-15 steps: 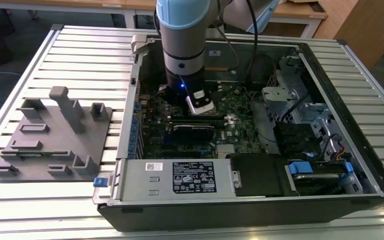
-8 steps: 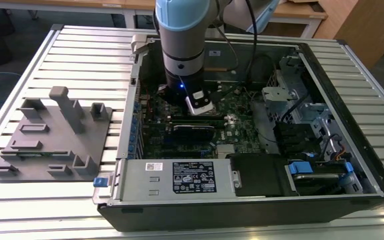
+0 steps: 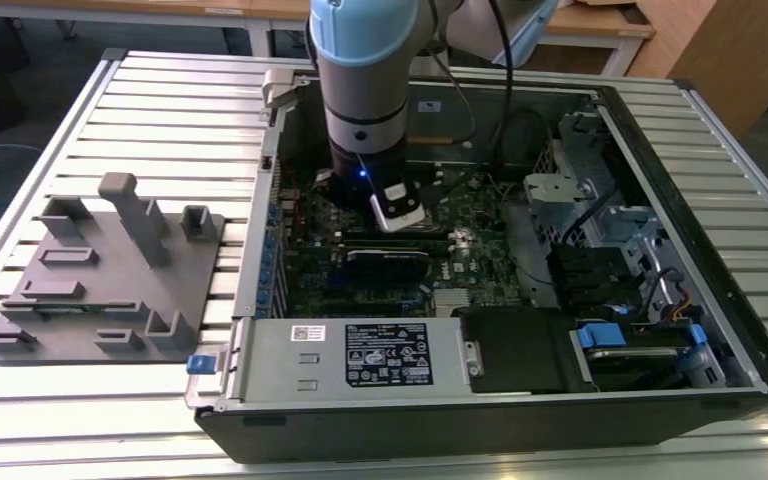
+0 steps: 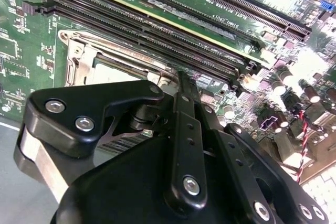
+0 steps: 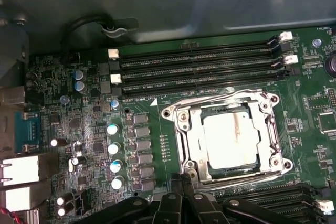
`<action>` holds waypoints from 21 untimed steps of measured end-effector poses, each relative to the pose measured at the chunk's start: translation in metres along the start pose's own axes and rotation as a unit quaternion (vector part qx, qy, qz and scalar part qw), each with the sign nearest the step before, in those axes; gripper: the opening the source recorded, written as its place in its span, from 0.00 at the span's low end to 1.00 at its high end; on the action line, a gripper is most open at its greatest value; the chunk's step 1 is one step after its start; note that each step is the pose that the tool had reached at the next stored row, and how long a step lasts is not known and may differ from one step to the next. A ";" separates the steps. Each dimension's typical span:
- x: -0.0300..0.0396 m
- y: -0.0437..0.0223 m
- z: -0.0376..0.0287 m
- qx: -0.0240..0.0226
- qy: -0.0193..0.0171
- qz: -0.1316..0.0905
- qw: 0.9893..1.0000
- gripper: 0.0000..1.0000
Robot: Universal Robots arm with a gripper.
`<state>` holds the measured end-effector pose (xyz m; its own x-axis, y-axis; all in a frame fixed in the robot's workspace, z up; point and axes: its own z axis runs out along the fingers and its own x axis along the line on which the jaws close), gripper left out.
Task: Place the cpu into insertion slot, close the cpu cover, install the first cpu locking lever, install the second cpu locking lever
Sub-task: 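Install the second cpu locking lever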
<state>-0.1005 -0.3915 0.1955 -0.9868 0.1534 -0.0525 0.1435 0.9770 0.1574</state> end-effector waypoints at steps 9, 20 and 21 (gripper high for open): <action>0.0016 -0.0005 0.0020 -0.004 0.001 0.000 1.000 0.10; 0.0016 0.0001 -0.0027 -0.004 0.001 0.000 1.000 0.10; 0.0016 0.0003 -0.0039 -0.004 0.001 0.000 1.000 0.10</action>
<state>-0.1023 -0.3915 0.1993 -0.9868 0.1539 -0.0511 0.1436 0.9757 0.1658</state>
